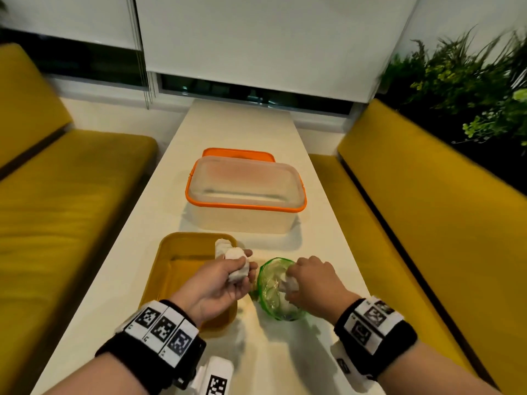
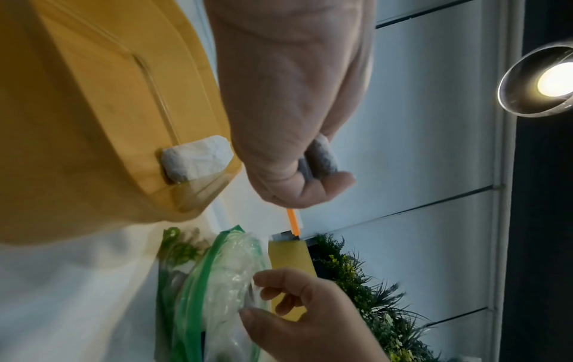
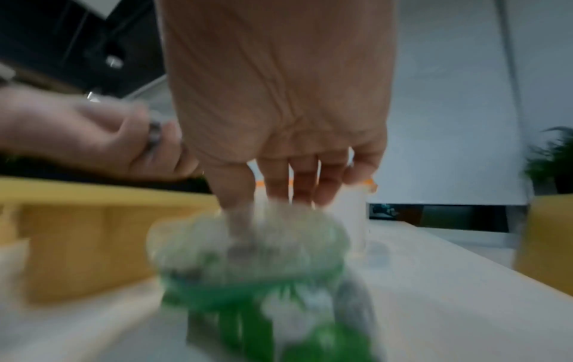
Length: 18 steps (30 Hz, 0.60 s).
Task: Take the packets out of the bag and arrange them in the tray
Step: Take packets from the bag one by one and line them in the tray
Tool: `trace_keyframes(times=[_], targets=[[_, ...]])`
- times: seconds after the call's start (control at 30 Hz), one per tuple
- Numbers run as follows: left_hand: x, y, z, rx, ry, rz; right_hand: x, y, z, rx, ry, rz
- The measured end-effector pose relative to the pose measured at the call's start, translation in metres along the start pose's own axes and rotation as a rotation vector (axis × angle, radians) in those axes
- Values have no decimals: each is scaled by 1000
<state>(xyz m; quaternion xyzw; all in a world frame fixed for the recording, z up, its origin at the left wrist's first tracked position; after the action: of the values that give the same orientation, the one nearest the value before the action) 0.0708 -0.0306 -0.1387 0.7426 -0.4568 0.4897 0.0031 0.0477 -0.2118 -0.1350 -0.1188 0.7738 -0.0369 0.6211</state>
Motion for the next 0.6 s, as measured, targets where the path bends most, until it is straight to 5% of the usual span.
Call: trace_keyframes(times=[0.17,0.37,0.6], targets=[[1,1,-4,21,8,24,13,5,3,65,-144,84],[-1,3,-3,28,15,22,14,6,1,-17,-136,50],[-10,3,-3,29,-5,24,8,-34,-4,300,-90,1000]])
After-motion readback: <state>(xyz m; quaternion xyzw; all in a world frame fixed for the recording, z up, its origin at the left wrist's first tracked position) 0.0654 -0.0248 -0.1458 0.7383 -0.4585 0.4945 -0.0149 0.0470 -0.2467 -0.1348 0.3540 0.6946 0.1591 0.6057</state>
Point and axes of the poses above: each hand's wrist, its own z-axis towards the middle knuckle, its own x-axis out of the palm, y = z × x, the point moved 3 cm from there along z, towards the middle knuckle, and after that the axes turned 10 degrees about -z, right-handed, at the moved point
